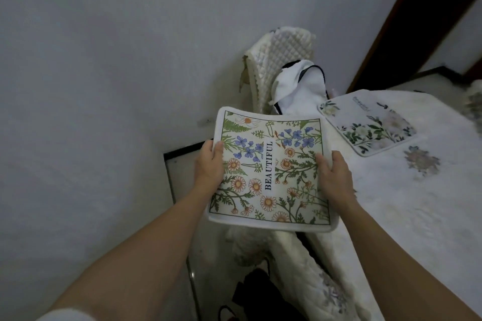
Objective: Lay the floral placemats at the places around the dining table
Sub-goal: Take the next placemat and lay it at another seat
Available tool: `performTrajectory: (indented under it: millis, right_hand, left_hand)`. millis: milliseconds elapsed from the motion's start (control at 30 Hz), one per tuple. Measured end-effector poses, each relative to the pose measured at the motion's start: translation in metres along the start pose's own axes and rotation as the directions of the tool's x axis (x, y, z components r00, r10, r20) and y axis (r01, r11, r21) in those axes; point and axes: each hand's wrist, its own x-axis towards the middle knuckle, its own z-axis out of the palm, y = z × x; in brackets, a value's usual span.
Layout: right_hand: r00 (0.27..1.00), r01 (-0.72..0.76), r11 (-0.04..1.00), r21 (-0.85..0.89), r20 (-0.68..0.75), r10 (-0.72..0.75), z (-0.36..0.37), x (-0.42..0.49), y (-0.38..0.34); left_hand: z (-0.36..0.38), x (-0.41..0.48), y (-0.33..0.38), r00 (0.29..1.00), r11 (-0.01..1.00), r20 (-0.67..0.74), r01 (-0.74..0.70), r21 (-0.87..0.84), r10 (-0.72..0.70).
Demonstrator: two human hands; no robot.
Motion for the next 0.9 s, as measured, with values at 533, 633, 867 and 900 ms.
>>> performTrajectory:
  millis: [533,633,867,900]
  right_hand:
    - [0.848,-0.333,0.94,0.072,-0.412,0.332,-0.097,0.044,0.109]
    - [0.792,-0.391,0.911,0.13,-0.456,0.405,-0.107,0.028,0.124]
    - [0.643,-0.5,0.835,0.231,-0.546,0.536,-0.109,-0.004,0.145]
    - [0.623,-0.506,0.826,0.246,-0.559,0.548,-0.107,-0.009,0.148]
  left_hand:
    - [0.237,0.07,0.058,0.828,0.947,0.5,-0.318,0.048,0.253]
    - [0.256,0.059,0.064,0.767,0.933,0.589,-0.356,0.057,0.256]
    - [0.295,0.052,0.062,0.558,0.936,0.8,-0.35,-0.014,0.221]
    - [0.3,0.052,0.06,0.526,0.936,0.825,-0.351,-0.01,0.206]
